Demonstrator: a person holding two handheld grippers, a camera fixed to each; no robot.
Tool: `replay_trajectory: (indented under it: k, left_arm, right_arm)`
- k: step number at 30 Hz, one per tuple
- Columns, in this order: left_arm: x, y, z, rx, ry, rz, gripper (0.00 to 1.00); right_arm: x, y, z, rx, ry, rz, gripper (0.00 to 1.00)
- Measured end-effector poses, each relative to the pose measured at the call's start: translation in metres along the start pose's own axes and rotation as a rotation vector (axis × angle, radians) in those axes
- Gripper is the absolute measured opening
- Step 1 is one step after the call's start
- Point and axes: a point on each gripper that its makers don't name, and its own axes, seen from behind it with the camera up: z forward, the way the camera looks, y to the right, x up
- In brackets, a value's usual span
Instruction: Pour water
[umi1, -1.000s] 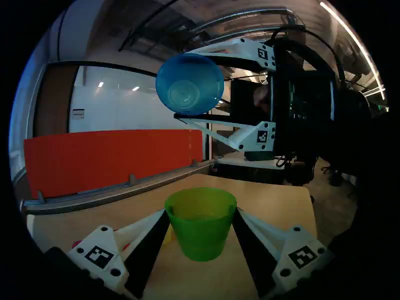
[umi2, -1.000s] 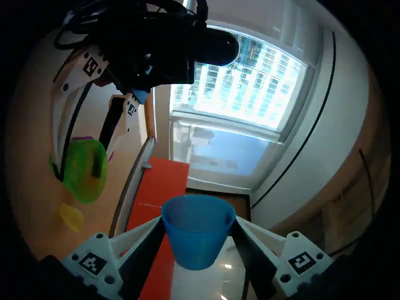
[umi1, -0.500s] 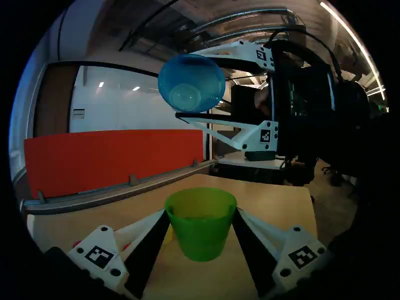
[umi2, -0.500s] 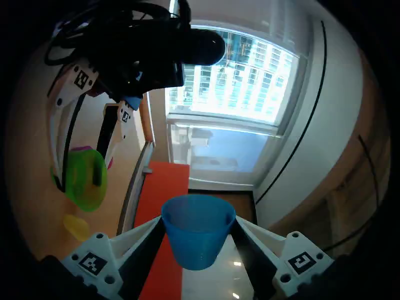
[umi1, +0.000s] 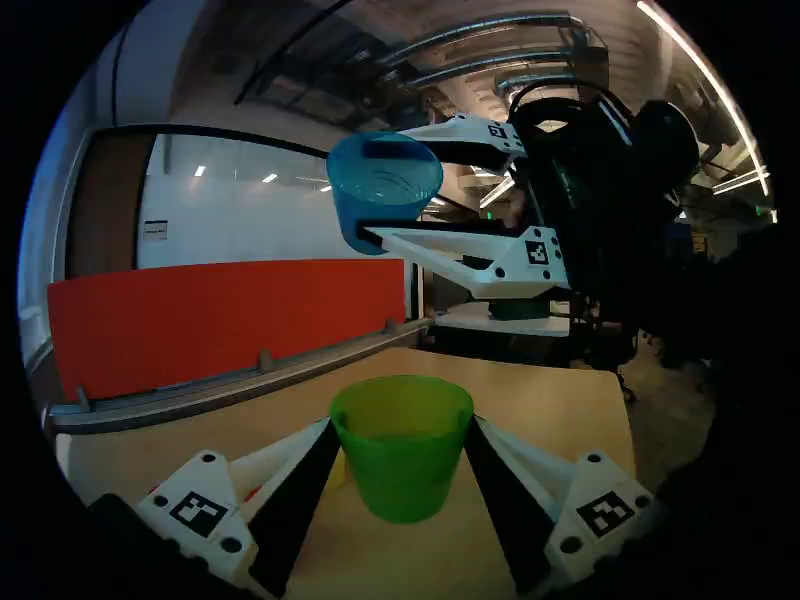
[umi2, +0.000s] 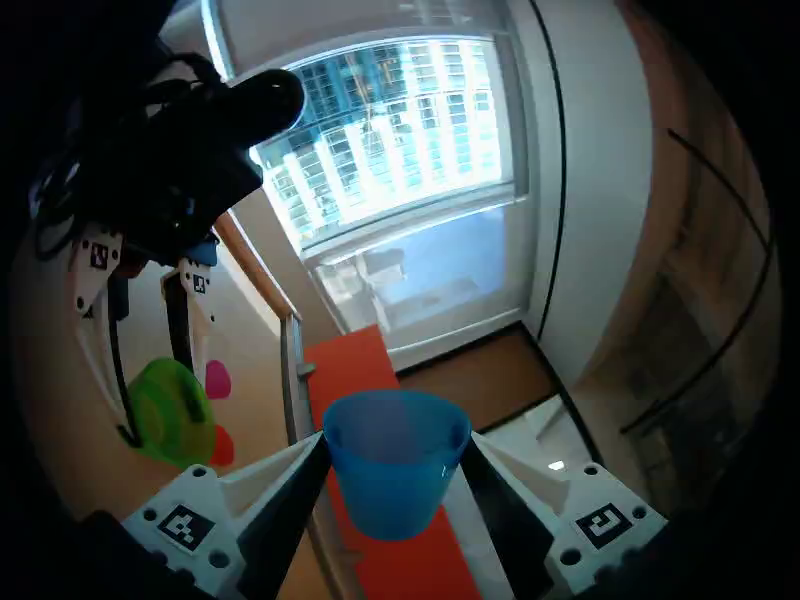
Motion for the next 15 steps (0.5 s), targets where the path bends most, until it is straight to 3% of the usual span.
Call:
replay_trajectory:
  k: [15]
  left_arm:
    - [0.0, -0.002, -0.003, 0.006, -0.008, 0.009, 0.85]
  right_arm:
    - [0.019, -0.003, -0.02, 0.04, 0.032, 0.579, 0.89]
